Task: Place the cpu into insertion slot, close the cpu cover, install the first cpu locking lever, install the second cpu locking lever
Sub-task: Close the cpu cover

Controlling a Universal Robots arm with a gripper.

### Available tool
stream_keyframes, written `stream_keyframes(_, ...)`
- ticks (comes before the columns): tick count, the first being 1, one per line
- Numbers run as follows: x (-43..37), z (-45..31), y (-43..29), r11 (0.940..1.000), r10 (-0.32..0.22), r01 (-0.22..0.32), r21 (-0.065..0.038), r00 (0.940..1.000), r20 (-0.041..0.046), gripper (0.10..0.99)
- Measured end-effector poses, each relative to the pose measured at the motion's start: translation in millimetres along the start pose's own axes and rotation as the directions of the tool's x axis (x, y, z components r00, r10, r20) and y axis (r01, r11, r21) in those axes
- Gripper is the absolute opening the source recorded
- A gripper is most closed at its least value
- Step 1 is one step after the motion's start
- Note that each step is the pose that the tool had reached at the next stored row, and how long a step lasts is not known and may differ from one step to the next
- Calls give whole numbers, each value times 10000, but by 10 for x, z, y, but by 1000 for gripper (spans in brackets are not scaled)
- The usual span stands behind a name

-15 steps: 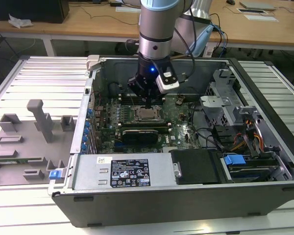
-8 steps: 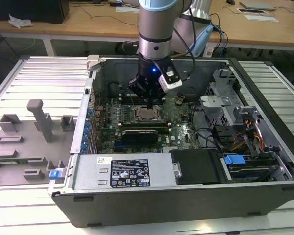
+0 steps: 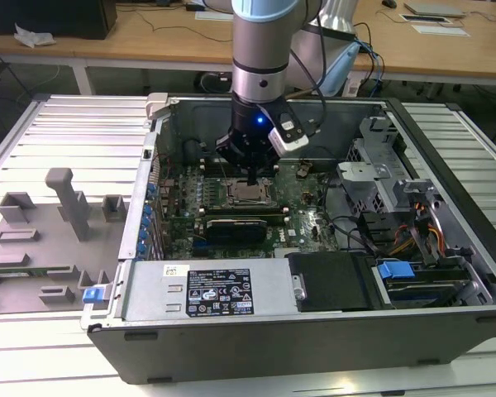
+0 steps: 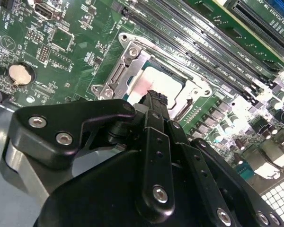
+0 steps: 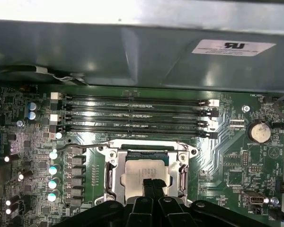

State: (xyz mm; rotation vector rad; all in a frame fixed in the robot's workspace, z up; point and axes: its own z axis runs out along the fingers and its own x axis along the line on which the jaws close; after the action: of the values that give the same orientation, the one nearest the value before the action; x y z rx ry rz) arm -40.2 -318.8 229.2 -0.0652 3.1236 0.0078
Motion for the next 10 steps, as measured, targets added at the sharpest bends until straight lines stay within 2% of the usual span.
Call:
stream_keyframes(5, 15, 1, 0, 10000, -6, 6, -1, 10000, 1, 106)
stream_keyframes(10, 75, 5, 2, 10000, -18, 18, -2, 10000, 5, 106)
